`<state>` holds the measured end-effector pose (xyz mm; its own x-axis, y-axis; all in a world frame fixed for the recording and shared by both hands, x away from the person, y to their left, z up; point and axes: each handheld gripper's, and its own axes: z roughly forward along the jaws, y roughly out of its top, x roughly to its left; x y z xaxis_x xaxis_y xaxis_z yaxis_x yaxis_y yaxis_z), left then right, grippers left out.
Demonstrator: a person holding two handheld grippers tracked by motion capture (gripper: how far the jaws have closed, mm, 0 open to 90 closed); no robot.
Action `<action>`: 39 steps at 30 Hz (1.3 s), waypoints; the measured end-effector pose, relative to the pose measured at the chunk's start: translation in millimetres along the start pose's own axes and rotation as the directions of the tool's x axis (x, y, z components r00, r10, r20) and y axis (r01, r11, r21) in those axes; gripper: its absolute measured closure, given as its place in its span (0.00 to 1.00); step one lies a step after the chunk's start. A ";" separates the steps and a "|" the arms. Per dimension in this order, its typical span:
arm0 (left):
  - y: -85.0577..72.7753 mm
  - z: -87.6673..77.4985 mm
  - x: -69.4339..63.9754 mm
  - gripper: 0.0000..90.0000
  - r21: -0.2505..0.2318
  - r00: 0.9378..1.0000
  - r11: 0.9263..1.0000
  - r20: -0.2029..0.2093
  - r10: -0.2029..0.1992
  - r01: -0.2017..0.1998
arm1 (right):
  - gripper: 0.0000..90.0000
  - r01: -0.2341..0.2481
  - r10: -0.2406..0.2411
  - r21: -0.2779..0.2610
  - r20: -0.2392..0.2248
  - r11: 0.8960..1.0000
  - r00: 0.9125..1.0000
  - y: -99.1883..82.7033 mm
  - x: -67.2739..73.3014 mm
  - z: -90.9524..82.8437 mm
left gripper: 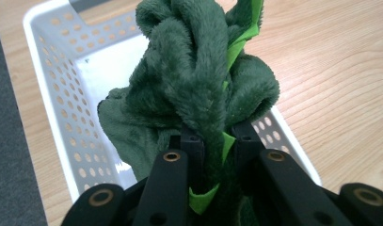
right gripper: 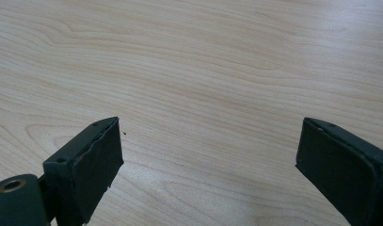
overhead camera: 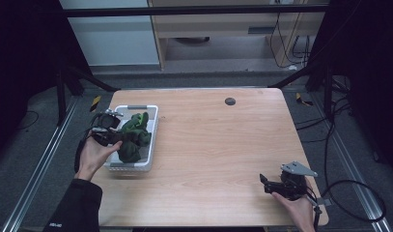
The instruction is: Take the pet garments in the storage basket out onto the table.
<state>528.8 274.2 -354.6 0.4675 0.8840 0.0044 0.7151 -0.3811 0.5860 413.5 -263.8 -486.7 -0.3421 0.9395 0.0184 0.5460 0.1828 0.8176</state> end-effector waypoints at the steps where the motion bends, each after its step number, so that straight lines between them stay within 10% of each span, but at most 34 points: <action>1: 0.7 -3.0 -0.5 0.88 -0.005 1.000 1.000 0.001 0.006 -0.006 | 0.08 0.003 -0.003 0.000 0.003 1.000 1.000 0.0 -0.2 0.0; 24: 9.7 -70.5 -18.5 0.89 -0.095 0.995 0.990 0.012 0.104 -0.102 | 0.08 -0.004 0.004 0.000 0.003 1.000 1.000 0.6 0.3 -1.4; 39: 13.8 -90.9 -42.5 0.89 -0.107 0.976 0.975 0.075 0.203 -0.195 | 0.08 0.001 -0.001 -0.010 0.010 1.000 1.000 0.8 -0.3 -2.6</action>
<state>471.5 256.0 -273.1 0.6409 0.7650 0.0625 0.5502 -0.5147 0.6576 412.1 -264.7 -484.5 -0.3349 0.9422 0.0116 0.5380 0.1810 0.8233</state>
